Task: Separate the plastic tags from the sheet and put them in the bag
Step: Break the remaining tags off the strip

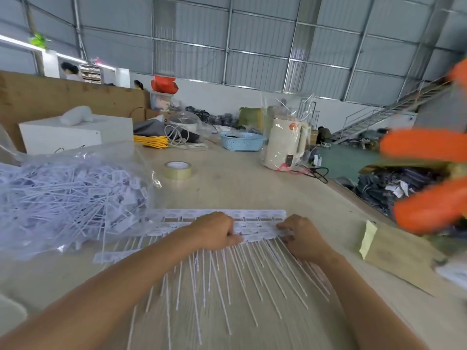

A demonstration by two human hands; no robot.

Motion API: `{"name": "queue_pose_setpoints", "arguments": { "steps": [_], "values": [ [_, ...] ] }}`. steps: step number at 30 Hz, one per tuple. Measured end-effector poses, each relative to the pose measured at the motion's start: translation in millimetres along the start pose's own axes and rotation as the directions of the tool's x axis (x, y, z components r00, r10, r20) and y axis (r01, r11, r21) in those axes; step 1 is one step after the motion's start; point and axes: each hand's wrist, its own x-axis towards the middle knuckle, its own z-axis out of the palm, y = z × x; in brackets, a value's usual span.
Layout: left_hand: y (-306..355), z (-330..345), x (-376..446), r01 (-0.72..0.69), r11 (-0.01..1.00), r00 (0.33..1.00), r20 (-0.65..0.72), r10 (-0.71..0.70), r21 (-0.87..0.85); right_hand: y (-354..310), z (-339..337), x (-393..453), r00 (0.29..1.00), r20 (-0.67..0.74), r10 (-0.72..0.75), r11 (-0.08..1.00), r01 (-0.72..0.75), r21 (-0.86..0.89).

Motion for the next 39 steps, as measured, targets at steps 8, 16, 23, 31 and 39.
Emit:
{"name": "queue_pose_setpoints", "arguments": {
  "steps": [8,16,23,31,39],
  "values": [
    [1,-24,-2,0.008,0.974,0.997,0.079,0.010,-0.228,-2,-18,-4,0.990,-0.141,0.021,0.993,-0.004,0.117],
    [5,-46,-8,0.053,0.922,0.972,0.233,0.042,-0.384,2,-37,-9,0.994,-0.080,0.070,0.972,-0.050,0.228],
    [0,-36,-11,0.046,0.922,0.960,0.271,0.065,-0.385,3,-47,-20,0.952,0.304,-0.020,0.510,-0.252,0.822],
    [11,-48,-7,-0.011,0.972,0.949,0.304,0.083,-0.234,-27,-22,-14,0.943,0.327,0.057,0.336,-0.326,0.883],
    [45,-29,11,0.041,0.982,0.986,0.168,-0.010,-0.185,-29,-17,-14,0.980,0.167,0.111,0.500,-0.200,0.843]
  ]
}}
